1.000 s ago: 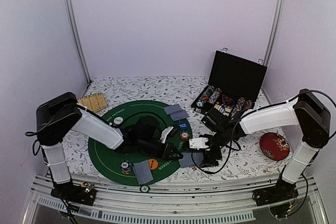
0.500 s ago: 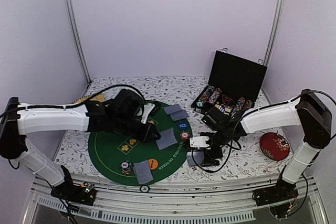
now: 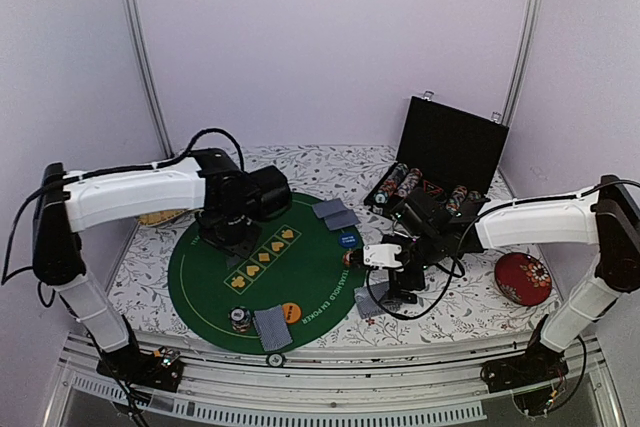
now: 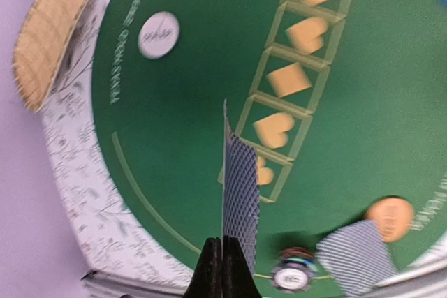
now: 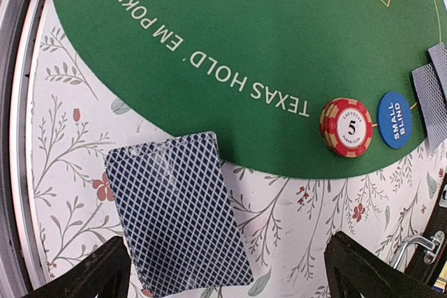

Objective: Distribute texas hold em gaming equipment
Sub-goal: Flop the poker card into the community card area.

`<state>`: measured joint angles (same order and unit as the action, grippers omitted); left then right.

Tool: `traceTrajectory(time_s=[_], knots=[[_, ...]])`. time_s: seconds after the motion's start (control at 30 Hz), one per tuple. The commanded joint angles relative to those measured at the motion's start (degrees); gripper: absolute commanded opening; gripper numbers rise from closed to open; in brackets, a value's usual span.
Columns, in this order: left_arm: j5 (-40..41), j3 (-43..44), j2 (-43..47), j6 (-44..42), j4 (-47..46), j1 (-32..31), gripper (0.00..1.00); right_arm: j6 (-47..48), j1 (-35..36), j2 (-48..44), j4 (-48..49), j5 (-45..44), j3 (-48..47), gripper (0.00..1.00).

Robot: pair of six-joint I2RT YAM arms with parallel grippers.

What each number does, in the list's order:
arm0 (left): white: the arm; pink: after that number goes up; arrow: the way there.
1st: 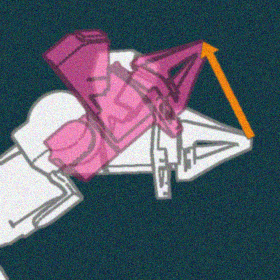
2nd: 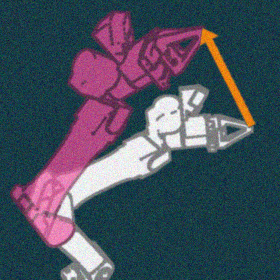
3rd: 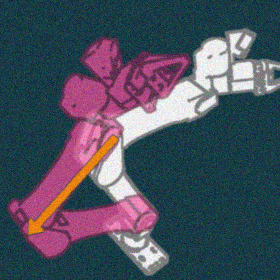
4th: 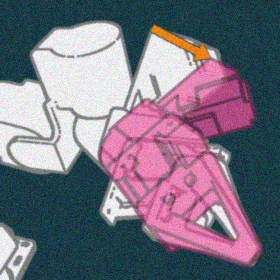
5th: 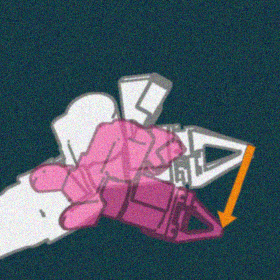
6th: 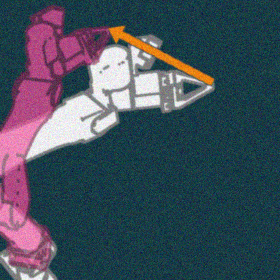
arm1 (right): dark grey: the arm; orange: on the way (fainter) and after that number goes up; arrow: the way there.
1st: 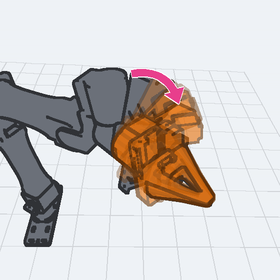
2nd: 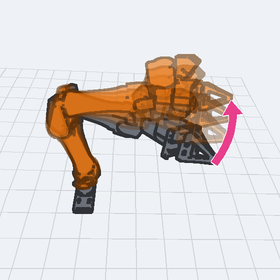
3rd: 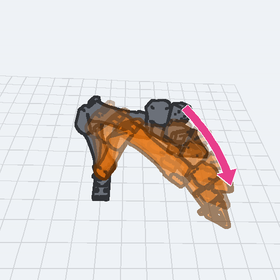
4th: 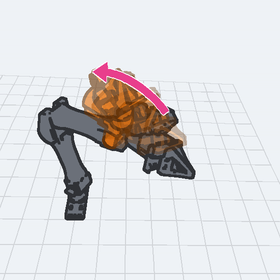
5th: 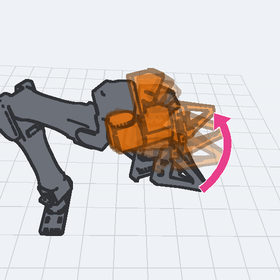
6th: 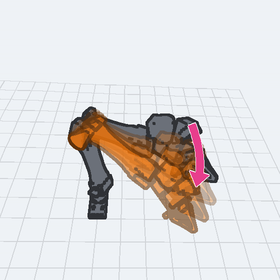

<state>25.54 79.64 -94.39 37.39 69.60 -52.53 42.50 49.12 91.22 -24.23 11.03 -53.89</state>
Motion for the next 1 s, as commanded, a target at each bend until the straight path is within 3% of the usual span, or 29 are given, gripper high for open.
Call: traceTrajectory(time_s=[0.0, 0.23, 0.33, 0.53, 0.73, 0.97], knots=[[10.7, -0.3, -6.1, 4.1, 9.1, 1.1, 0.0, -0.8, 0.5, -2.4, -0.4, 0.2, -1.0, 0.99], [24.0, -3.0, -17.5, 5.8, 9.0, -1.3, 0.0, -0.8, 0.8, -3.1, -0.2, 1.2, -0.6, 0.99], [25.6, -4.1, -23.9, 4.2, 8.9, -3.1, 0.0, -0.9, 0.9, -3.1, 0.1, 0.9, -0.5, 0.99], [20.3, -3.2, -31.7, 2.1, 7.9, -6.4, 0.0, -0.9, 0.9, -2.5, 0.0, 0.9, -0.4, 0.99], [10.5, -1.3, -28.3, -4.7, -1.3, -6.6, 0.0, -1.1, 0.9, -2.0, 0.0, 1.1, -0.8, 0.99], [3.1, 0.1, -29.1, -6.1, -2.3, -6.5, 0.0, -1.2, 1.0, -1.7, -0.2, 0.9, -0.9, 0.99]])
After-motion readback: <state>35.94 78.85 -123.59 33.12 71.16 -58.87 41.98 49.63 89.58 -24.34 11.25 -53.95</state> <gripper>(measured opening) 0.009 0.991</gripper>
